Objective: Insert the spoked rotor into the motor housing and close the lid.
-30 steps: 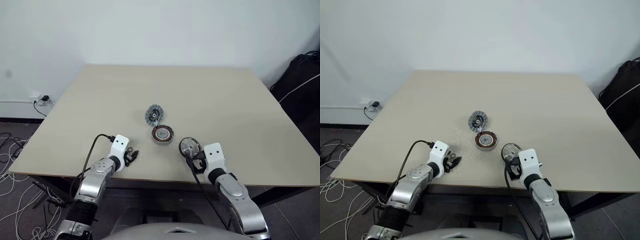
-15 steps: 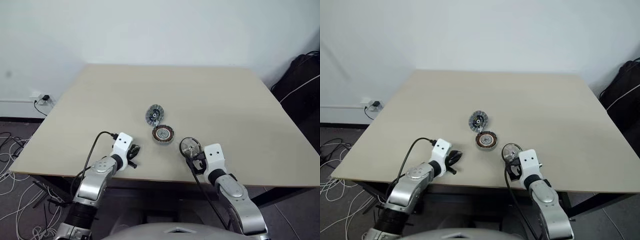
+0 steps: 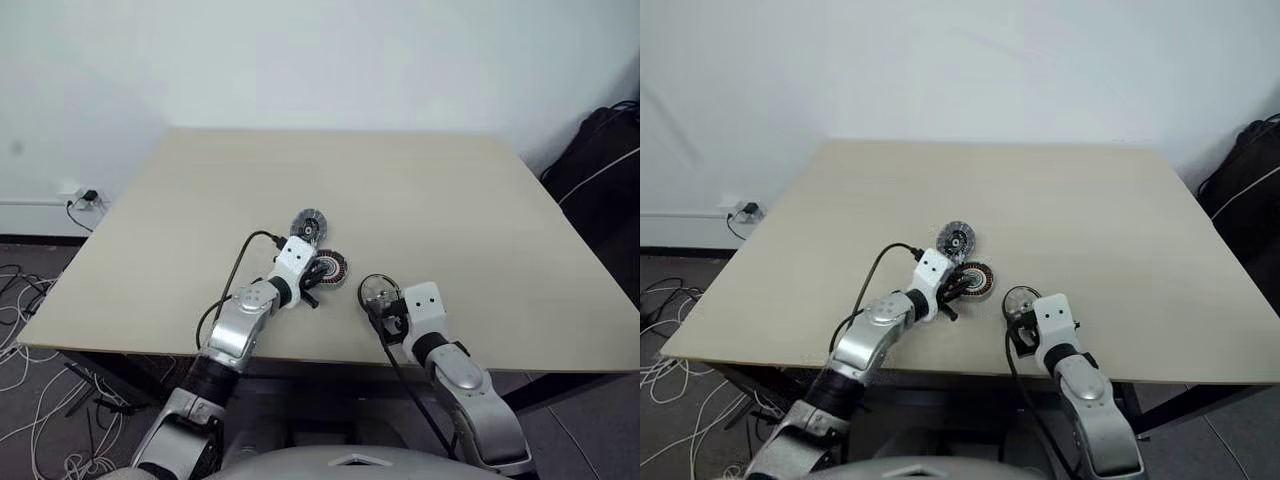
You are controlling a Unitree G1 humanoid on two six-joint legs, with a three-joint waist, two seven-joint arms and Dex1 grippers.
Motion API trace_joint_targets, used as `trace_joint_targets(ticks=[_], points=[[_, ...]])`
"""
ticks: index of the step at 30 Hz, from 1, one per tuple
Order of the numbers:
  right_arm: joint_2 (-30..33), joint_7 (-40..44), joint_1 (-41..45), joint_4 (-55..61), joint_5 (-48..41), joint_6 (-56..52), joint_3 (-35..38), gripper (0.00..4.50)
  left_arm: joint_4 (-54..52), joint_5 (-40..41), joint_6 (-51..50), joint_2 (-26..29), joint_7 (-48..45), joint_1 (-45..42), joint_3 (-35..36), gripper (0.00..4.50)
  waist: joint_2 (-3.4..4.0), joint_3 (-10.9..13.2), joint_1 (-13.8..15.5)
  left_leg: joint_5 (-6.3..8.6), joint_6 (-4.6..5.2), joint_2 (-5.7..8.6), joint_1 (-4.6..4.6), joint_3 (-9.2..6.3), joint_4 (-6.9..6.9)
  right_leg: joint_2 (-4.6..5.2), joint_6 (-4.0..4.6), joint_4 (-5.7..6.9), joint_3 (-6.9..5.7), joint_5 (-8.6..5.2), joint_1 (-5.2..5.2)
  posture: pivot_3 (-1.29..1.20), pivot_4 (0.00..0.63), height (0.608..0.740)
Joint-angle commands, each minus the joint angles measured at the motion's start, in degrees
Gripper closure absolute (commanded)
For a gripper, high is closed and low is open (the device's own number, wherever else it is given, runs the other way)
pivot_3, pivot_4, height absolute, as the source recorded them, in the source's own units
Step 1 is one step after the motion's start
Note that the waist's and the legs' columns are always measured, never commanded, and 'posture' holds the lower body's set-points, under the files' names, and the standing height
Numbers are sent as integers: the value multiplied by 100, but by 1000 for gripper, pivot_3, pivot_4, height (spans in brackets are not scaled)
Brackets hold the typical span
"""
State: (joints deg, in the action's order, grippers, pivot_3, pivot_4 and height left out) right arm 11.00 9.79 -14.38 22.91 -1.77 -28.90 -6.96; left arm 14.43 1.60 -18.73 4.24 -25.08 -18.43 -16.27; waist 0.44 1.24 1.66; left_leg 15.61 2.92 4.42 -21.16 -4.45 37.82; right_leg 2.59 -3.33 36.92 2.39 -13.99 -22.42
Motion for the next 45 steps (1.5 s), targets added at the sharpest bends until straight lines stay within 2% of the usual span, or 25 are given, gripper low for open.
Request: trace_joint_targets(ticks=[1,8,15,22,27,30,37,40,41,45], points=[[-66,-80,37,135,49,137,2,0,499,-73,394,-142,61,-384,56,3815,0,0,-1,0,0,0,0,0,0,0,0,0,0,0,-1,0,0,740],[-220,-156,-30,182,95,183,-67,0,1735,-181,801,-441,322,-1001,196,3815,-3,2,1,0,1,1,-2,0,1,0,-4,0,0,2,-2,0,0,740],[-252,-164,-60,211,116,212,-54,0,2363,-308,898,-569,451,-1276,237,3815,-4,2,-1,0,2,2,-5,0,2,0,0,1,-2,6,-6,0,0,740],[-264,-169,-104,235,120,210,-48,0,2035,-328,885,-517,359,-1085,252,1594,-4,2,-5,0,2,2,-8,0,2,0,15,1,-2,16,-8,0,0,740],[-278,-146,-66,196,124,207,-82,0,852,-126,745,-338,-86,-513,207,1594,-3,1,-21,1,2,2,-11,0,1,1,26,1,1,22,-11,0,0,740],[-283,-126,-27,162,118,202,-100,0,67,17,548,-187,-225,-101,297,2232,-1,0,-26,1,1,2,-13,0,2,2,27,2,3,23,-14,0,0,740],[-294,-49,224,-23,95,146,-196,0,-1087,-20,538,336,-10,860,560,4485,6,-4,-47,0,-1,1,-10,-1,4,1,28,4,3,23,-10,0,0,740],[-292,1,374,-92,85,88,-244,0,-1301,-35,712,488,33,1217,612,4485,8,-6,-51,-1,-2,1,-6,0,4,0,28,5,3,23,-7,0,0,740],[-300,20,477,-141,94,51,-275,412,-1421,-3,814,565,-20,1400,619,4500,7,-6,-50,-1,-2,1,-6,0,4,0,28,5,3,23,-7,0,0,740],[-363,81,1068,-474,141,-144,-408,1512,-1707,94,1067,681,-44,1981,697,4500,6,-5,-10,-1,-3,1,-6,0,4,1,30,4,3,23,-8,0,0,740]])
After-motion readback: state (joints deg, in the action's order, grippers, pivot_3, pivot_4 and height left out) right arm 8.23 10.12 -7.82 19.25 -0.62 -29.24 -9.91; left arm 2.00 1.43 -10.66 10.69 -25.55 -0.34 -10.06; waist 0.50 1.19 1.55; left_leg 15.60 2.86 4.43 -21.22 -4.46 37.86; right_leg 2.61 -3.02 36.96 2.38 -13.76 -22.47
